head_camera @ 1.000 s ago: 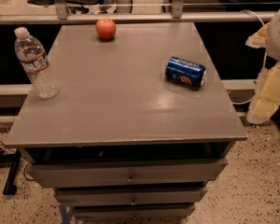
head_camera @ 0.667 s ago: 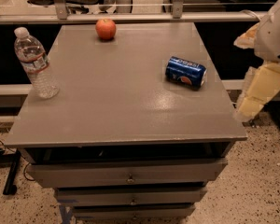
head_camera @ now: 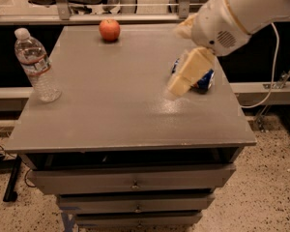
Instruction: Knock water bottle over
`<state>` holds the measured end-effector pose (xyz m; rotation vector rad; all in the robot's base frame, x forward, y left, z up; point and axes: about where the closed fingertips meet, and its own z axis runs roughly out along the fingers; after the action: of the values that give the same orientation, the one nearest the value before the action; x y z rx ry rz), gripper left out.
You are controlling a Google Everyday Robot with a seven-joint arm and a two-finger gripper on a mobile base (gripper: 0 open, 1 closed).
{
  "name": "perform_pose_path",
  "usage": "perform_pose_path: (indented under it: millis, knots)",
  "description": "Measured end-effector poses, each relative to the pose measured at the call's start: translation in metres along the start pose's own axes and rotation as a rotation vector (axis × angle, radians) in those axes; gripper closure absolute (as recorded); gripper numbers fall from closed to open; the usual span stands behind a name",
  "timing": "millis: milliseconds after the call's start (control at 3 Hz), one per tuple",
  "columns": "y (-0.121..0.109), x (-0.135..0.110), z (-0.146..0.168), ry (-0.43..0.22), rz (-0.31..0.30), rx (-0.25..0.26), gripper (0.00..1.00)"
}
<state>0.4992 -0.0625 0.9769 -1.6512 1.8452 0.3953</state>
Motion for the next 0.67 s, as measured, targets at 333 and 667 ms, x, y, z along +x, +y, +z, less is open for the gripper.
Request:
perform_pose_path:
  millis: [333,667]
  knots:
    - [-0.001,-0.066,0.032,-0.205,-0.016,-0.028,0.0]
    - [-0.001,-0.077,0.031,-0.231,-0.016,-0.019,0.0]
